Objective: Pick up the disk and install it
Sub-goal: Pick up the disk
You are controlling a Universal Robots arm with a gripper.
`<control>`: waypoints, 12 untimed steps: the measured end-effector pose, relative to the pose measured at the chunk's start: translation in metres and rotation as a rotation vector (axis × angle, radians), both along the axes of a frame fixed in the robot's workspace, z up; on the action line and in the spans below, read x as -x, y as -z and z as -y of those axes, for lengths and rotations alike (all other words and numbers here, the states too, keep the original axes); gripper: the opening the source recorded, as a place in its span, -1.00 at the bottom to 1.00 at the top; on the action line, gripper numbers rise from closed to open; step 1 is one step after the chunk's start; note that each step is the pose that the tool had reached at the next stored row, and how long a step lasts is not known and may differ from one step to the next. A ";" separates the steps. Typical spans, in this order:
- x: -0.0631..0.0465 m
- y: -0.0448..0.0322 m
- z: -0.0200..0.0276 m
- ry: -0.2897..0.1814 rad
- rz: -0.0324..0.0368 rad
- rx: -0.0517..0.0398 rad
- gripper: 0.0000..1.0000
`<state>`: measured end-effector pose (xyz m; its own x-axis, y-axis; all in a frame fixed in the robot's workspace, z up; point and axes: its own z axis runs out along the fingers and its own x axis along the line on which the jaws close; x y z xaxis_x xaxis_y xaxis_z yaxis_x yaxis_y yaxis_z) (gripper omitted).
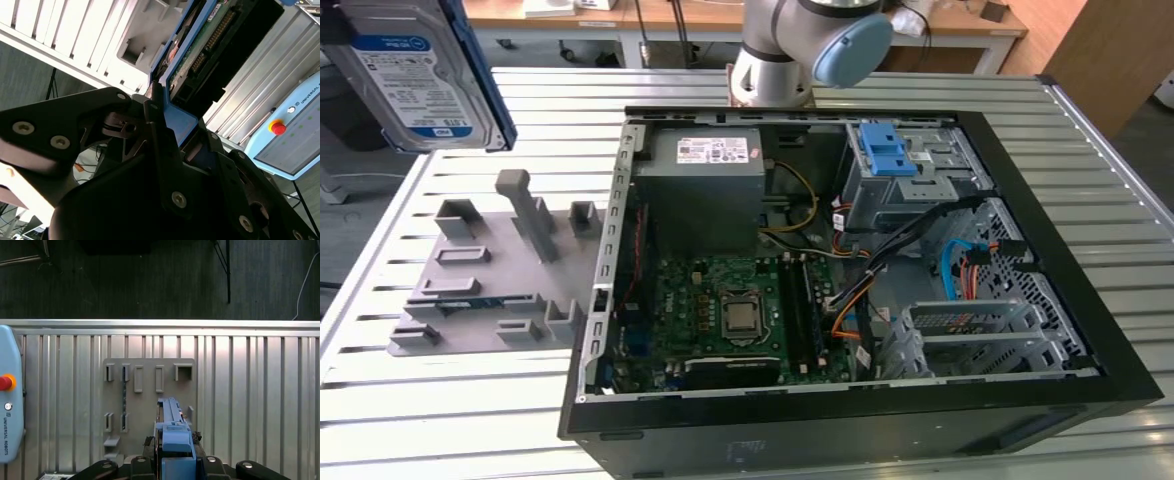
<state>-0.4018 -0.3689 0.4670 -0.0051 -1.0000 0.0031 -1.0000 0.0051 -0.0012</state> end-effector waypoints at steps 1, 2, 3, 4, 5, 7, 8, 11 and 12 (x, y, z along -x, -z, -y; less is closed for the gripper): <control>-0.001 0.0000 0.0000 0.000 0.0000 0.0000 -0.27; -0.002 0.0000 0.0000 0.000 -0.0001 0.0000 -0.27; -0.002 0.0000 0.0000 0.000 0.0000 0.0000 -0.27; -0.003 0.0000 0.0000 0.000 0.0000 0.0000 -0.27; -0.004 0.0000 0.0000 0.000 0.0000 0.0000 -0.27; -0.005 0.0000 0.0001 0.000 0.0000 0.0000 -0.27; -0.006 0.0000 0.0001 0.000 -0.0001 0.0000 -0.27; -0.008 0.0000 0.0003 0.000 -0.0001 0.0001 -0.27; -0.008 0.0000 0.0004 0.000 -0.0001 0.0000 -0.27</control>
<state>-0.3933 -0.3693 0.4670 -0.0051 -1.0000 0.0032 -1.0000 0.0051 -0.0011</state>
